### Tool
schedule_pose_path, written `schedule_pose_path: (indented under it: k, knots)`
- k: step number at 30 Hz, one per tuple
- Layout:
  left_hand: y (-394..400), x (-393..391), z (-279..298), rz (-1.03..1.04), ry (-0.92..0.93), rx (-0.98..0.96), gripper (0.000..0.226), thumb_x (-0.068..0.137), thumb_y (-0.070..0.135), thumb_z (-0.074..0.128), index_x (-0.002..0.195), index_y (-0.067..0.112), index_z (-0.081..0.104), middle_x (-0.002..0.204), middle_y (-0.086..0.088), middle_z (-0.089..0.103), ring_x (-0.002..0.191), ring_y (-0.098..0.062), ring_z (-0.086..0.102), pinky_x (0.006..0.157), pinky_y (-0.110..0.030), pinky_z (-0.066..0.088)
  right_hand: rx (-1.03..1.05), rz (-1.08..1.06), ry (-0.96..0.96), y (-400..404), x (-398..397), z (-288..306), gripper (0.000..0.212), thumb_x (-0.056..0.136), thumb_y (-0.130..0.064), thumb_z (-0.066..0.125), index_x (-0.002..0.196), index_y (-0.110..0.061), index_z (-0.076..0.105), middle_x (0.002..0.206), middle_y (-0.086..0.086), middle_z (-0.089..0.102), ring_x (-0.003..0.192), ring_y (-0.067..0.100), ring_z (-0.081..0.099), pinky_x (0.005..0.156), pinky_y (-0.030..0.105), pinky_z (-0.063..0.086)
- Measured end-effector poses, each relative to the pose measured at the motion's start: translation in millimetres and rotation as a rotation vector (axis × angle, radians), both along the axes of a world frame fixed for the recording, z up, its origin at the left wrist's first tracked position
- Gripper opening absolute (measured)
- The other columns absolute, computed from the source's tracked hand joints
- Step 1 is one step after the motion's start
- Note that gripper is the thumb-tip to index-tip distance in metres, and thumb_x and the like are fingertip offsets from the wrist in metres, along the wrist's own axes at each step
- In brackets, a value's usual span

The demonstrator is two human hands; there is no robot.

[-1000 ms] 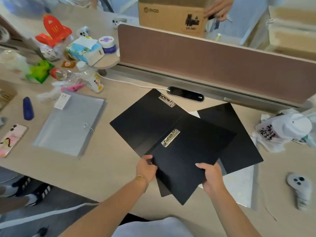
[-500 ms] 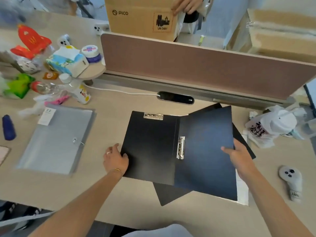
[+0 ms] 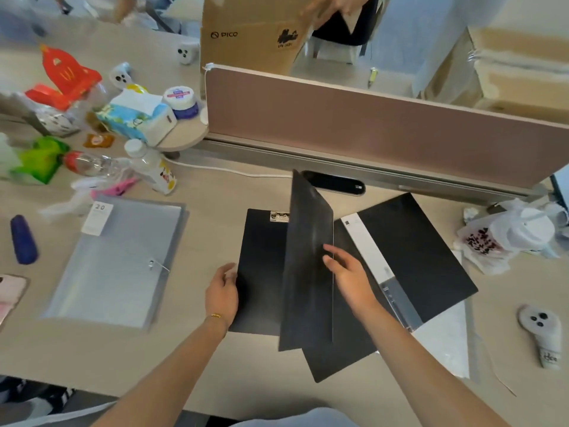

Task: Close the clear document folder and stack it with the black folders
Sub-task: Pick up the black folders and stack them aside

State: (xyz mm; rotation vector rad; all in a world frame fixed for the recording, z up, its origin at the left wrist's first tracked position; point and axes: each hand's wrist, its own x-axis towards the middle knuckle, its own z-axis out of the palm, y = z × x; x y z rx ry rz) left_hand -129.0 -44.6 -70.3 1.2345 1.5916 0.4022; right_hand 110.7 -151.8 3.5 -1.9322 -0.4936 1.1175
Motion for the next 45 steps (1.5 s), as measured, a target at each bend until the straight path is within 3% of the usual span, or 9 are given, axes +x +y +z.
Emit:
schedule_pose_path:
  k: [6,10,17,21,25,29,32,38,45]
  knots:
    - [21,-16,-11,-0.041,-0.089,-0.120,0.048,0.101,0.052,0.033,0.118,0.025,0.069,0.116,-0.008,0.074,0.104,-0.026,0.068,0.102,-0.049,0.052,-0.152,-0.081,-0.040,12,-6,-39,0.035,0.091,-0.014,0.063,0.119,-0.036,0.063,0.128,0.006,0.062,0.114,0.021,0.061,0.099,0.033,0.047]
    - [20,-14,3,-0.160,0.034,-0.066,0.030,0.101,0.033,0.058,0.130,0.027,0.061,0.120,0.000,0.072,0.113,-0.024,0.065,0.107,-0.041,0.049,-0.151,-0.164,-0.018,21,-6,-49,0.043,0.091,-0.006,0.062,0.129,-0.027,0.060,0.127,0.003,0.060,0.110,0.020,0.061,0.090,0.030,0.048]
    - [11,-7,-2,-0.375,0.212,0.044,0.058,0.096,0.011,0.063,0.149,0.028,0.048,0.128,0.002,0.048,0.102,-0.017,0.057,0.107,-0.028,0.043,-0.132,-0.359,0.187,27,8,-49,0.050,0.087,-0.008,0.072,0.133,-0.022,0.058,0.115,0.007,0.069,0.101,0.024,0.069,0.092,0.043,0.057]
    - [11,-5,3,-0.406,0.232,0.051,0.055,0.099,0.020,0.059,0.152,0.028,0.044,0.150,-0.003,0.039,0.132,-0.025,0.048,0.119,-0.038,0.037,-0.152,-0.244,0.106,27,1,-30,0.020,0.081,-0.015,0.080,0.095,-0.004,0.072,0.090,0.009,0.069,0.086,0.025,0.066,0.090,0.053,0.057]
    - [6,7,34,-0.461,0.258,0.137,0.050,0.102,0.032,0.055,0.150,0.025,0.047,0.164,-0.010,0.031,0.146,-0.031,0.040,0.122,-0.040,0.033,-0.102,-0.197,0.059,37,-15,6,0.018,0.083,-0.013,0.078,0.092,0.000,0.069,0.079,0.007,0.067,0.080,0.022,0.067,0.079,0.042,0.062]
    - [-22,42,103,-0.660,0.220,0.165,0.080,0.094,0.066,0.050,0.160,0.040,0.014,0.172,0.003,0.008,0.152,-0.027,0.030,0.118,-0.048,0.038,0.014,-0.198,0.080,49,-41,39,0.021,0.082,-0.010,0.077,0.099,-0.005,0.066,0.088,0.008,0.073,0.083,0.022,0.072,0.066,0.032,0.061]
    - [-41,59,130,-0.816,0.437,0.295,0.108,0.087,0.061,0.065,0.158,0.039,-0.013,0.173,-0.002,-0.001,0.158,-0.032,0.011,0.120,-0.052,0.034,0.057,-0.218,0.087,57,-53,54,0.028,0.080,-0.012,0.080,0.104,-0.011,0.065,0.093,0.006,0.074,0.087,0.020,0.072,0.068,0.032,0.061]
    - [-37,53,157,-0.736,0.555,0.446,0.086,0.098,0.014,0.061,0.162,0.025,0.005,0.154,-0.014,0.045,0.120,-0.034,0.063,0.092,-0.042,0.056,0.157,-0.108,0.214,65,-58,76,0.034,0.085,-0.018,0.078,0.113,-0.020,0.060,0.099,0.007,0.075,0.089,0.020,0.075,0.072,0.032,0.062]
    - [-7,-3,186,-0.546,0.452,0.473,0.058,0.097,0.007,0.052,0.147,0.026,0.031,0.107,-0.012,0.062,0.087,-0.031,0.064,0.077,-0.044,0.057,0.062,0.065,0.269,73,-60,44,0.025,0.096,-0.022,0.065,0.120,-0.021,0.062,0.119,0.009,0.068,0.109,0.024,0.067,0.098,0.045,0.054]
